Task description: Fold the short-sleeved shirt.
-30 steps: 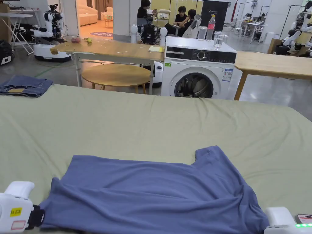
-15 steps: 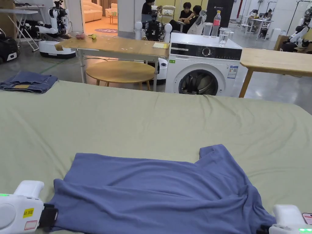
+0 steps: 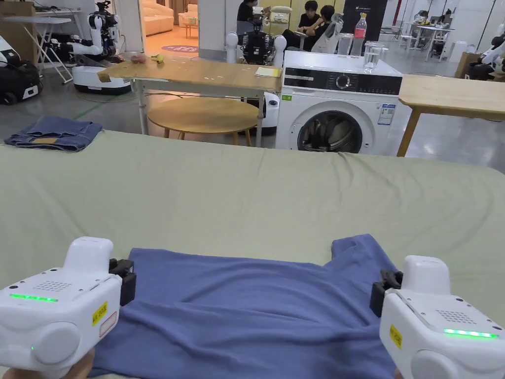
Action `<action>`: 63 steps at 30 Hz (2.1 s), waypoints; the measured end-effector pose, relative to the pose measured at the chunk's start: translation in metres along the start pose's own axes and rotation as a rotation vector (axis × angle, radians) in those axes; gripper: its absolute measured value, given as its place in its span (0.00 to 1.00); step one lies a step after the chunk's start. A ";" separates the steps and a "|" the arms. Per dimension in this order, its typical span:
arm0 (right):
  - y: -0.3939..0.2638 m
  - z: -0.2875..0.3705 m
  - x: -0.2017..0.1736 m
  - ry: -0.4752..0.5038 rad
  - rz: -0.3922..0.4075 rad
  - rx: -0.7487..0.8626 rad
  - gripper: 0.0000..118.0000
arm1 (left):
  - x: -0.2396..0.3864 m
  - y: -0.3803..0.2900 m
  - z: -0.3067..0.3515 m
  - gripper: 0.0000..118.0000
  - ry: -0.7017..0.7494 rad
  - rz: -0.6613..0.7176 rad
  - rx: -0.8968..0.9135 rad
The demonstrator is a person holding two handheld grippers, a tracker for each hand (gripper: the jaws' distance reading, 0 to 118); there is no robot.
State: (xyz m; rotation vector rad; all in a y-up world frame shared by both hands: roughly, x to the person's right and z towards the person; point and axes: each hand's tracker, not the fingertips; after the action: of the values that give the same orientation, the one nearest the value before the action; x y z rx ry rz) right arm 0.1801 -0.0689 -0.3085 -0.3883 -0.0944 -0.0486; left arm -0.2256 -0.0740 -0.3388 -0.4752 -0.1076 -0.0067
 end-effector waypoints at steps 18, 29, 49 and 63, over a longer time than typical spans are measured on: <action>-0.003 -0.070 -0.008 0.021 0.063 -0.109 0.00 | -0.091 0.091 -0.216 0.31 -0.073 0.115 -0.489; -0.019 -0.092 0.016 -0.042 0.069 -0.200 0.00 | -0.069 0.061 -0.270 0.35 -0.027 0.011 -0.673; 0.062 -0.236 0.100 -0.055 0.029 -0.546 0.48 | -0.071 0.070 -0.201 0.00 -0.057 0.014 -0.419; 0.040 -0.317 0.113 -0.015 0.067 -0.732 0.03 | -0.071 0.071 -0.195 0.00 -0.047 0.039 -0.416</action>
State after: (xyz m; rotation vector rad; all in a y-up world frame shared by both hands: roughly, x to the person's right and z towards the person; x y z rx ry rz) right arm 0.3215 -0.1557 -0.6045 -1.1229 -0.0762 -0.0121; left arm -0.2737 -0.1007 -0.5506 -0.8933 -0.1440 0.0206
